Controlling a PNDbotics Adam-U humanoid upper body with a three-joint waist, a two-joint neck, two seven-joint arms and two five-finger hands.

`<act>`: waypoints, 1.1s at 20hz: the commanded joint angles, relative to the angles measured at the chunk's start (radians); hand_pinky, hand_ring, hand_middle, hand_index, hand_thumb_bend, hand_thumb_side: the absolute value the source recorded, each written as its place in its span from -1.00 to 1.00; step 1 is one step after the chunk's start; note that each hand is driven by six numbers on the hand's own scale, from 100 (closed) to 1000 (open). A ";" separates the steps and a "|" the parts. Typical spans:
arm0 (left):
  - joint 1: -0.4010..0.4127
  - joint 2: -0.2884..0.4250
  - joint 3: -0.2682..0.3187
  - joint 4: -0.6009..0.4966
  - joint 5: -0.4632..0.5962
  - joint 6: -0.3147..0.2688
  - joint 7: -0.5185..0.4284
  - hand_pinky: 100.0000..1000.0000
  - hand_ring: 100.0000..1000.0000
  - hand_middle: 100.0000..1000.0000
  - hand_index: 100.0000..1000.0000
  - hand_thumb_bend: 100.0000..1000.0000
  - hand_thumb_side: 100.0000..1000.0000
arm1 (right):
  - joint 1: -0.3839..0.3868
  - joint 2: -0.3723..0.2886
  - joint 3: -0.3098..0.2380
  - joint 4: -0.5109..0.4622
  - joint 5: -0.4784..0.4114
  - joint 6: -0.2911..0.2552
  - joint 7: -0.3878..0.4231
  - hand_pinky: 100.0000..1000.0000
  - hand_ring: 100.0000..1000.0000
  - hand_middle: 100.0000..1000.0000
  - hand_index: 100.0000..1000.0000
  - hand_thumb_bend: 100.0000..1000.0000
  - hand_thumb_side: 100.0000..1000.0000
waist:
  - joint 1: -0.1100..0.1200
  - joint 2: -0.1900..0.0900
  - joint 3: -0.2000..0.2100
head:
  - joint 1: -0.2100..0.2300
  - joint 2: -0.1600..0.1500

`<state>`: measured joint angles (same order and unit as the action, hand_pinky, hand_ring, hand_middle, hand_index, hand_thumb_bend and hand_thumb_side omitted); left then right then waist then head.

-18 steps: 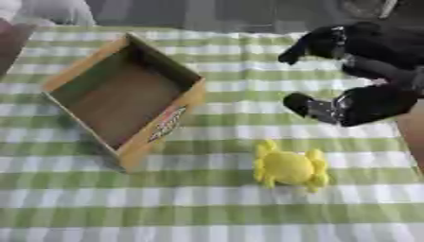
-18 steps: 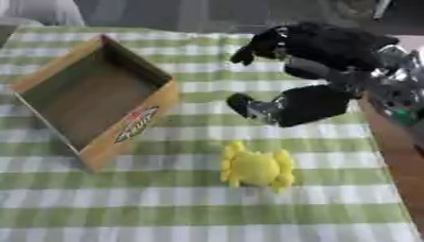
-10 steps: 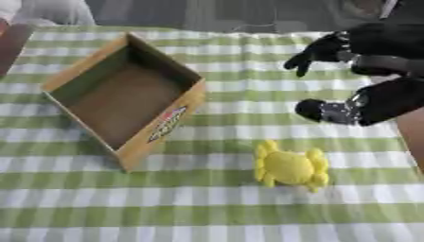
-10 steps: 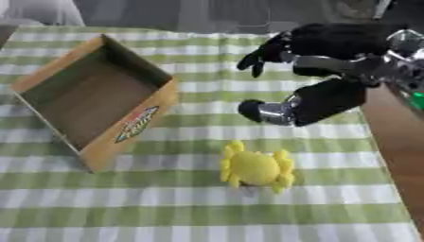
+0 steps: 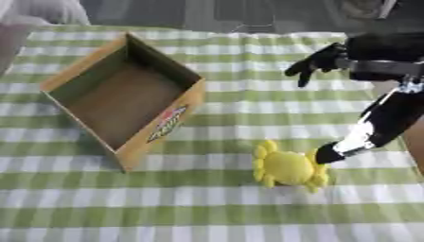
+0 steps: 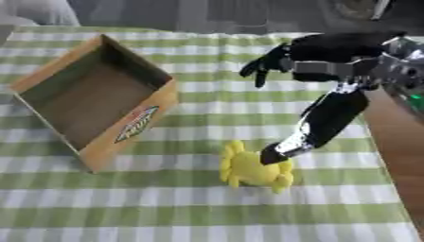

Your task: Pick up objects on the table and place them in the box.

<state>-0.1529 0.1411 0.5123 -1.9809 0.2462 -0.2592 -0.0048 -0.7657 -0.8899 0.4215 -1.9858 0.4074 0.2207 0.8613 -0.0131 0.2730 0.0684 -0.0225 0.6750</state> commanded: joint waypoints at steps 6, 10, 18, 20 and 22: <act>-0.013 0.027 -0.001 -0.019 -0.002 0.002 -0.005 0.36 0.22 0.11 0.37 -1.00 0.76 | -0.009 0.009 0.032 -0.014 0.056 0.060 0.031 0.68 0.94 0.56 0.99 0.24 -0.16 | -0.001 -0.016 -0.003 | -0.005 -0.010; -0.017 0.028 -0.001 -0.019 -0.001 0.003 -0.005 0.36 0.22 0.10 0.37 -1.00 0.77 | 0.014 0.045 0.062 -0.014 0.107 0.088 0.032 0.67 0.93 0.54 0.98 0.21 -0.14 | -0.002 -0.015 -0.004 | -0.006 -0.010; -0.025 0.029 -0.002 -0.019 0.001 0.005 -0.006 0.36 0.22 0.10 0.37 -1.00 0.76 | 0.147 0.141 0.079 -0.014 0.250 0.143 0.010 0.66 0.94 0.55 1.00 0.19 -0.13 | -0.004 -0.011 -0.006 | -0.011 -0.015; -0.026 0.030 -0.002 -0.019 0.001 0.006 -0.006 0.36 0.22 0.10 0.37 -1.00 0.76 | 0.177 0.154 0.082 -0.014 0.291 0.147 0.006 0.66 0.95 0.55 1.00 0.18 -0.10 | -0.006 -0.011 -0.006 | -0.012 -0.016; -0.028 0.031 -0.002 -0.019 0.001 0.007 -0.006 0.36 0.22 0.10 0.37 -1.00 0.76 | 0.197 0.163 0.087 -0.014 0.332 0.147 0.003 0.66 0.95 0.55 1.00 0.16 -0.09 | -0.007 -0.011 -0.007 | -0.012 -0.016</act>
<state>-0.1696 0.1416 0.5098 -1.9809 0.2482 -0.2541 -0.0094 -0.5604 -0.7200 0.5140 -1.9858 0.7111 0.3470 0.8517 -0.0211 0.2770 0.0622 -0.0312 0.6703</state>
